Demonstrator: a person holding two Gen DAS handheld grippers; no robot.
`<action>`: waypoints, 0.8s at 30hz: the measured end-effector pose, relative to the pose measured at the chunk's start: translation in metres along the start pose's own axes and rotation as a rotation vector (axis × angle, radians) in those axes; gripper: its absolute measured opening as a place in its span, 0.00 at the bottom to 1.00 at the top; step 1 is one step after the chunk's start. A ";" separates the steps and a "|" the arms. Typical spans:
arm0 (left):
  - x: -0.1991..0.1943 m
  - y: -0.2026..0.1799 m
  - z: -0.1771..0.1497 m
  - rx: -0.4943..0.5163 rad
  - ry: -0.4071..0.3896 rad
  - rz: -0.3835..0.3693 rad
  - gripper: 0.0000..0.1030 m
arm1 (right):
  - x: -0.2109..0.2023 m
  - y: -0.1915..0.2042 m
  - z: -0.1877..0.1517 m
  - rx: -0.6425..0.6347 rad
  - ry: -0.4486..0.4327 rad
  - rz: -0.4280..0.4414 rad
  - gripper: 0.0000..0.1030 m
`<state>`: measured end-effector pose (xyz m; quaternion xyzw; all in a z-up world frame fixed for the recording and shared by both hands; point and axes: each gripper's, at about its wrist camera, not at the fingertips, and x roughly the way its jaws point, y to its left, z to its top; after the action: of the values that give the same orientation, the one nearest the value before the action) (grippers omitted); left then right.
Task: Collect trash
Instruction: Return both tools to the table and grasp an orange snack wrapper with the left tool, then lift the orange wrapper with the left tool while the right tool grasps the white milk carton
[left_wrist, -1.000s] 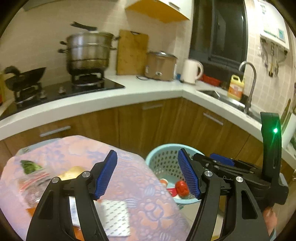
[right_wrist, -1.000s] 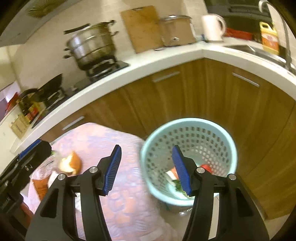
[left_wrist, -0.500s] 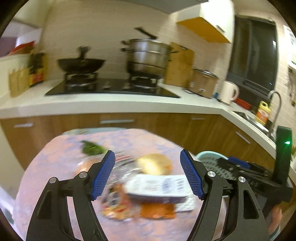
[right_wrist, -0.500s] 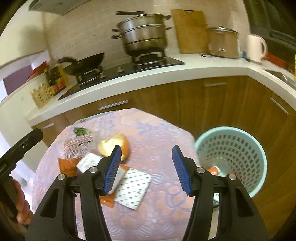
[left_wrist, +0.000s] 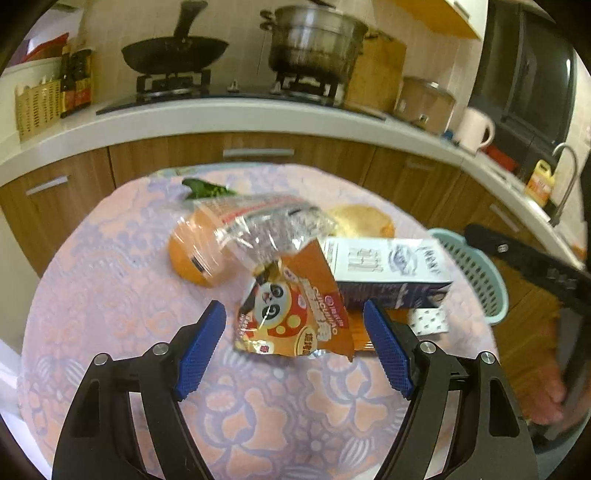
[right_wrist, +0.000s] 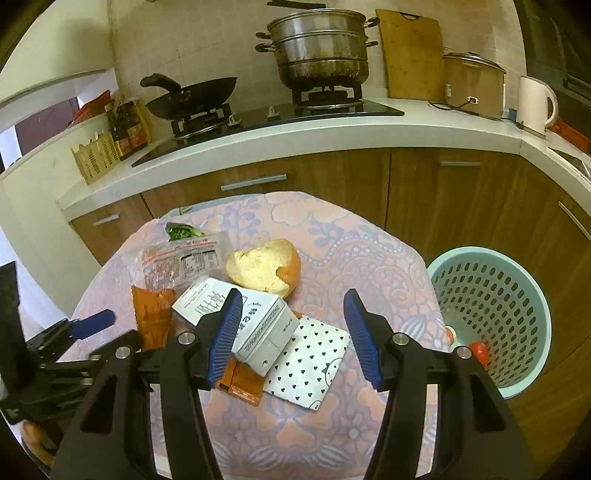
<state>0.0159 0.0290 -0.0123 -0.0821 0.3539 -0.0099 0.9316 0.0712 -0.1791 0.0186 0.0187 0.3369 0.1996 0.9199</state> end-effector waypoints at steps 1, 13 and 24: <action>0.006 -0.002 0.000 -0.002 0.006 0.030 0.73 | 0.000 0.000 -0.001 -0.002 0.002 -0.002 0.52; 0.032 0.008 -0.008 -0.026 0.073 0.046 0.17 | 0.003 0.005 -0.002 -0.030 0.027 0.033 0.52; 0.009 0.030 -0.015 -0.071 0.039 -0.012 0.02 | 0.036 0.043 0.005 -0.205 0.058 0.060 0.65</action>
<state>0.0121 0.0555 -0.0339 -0.1168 0.3718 -0.0046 0.9209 0.0836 -0.1253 0.0075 -0.0714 0.3407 0.2608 0.9005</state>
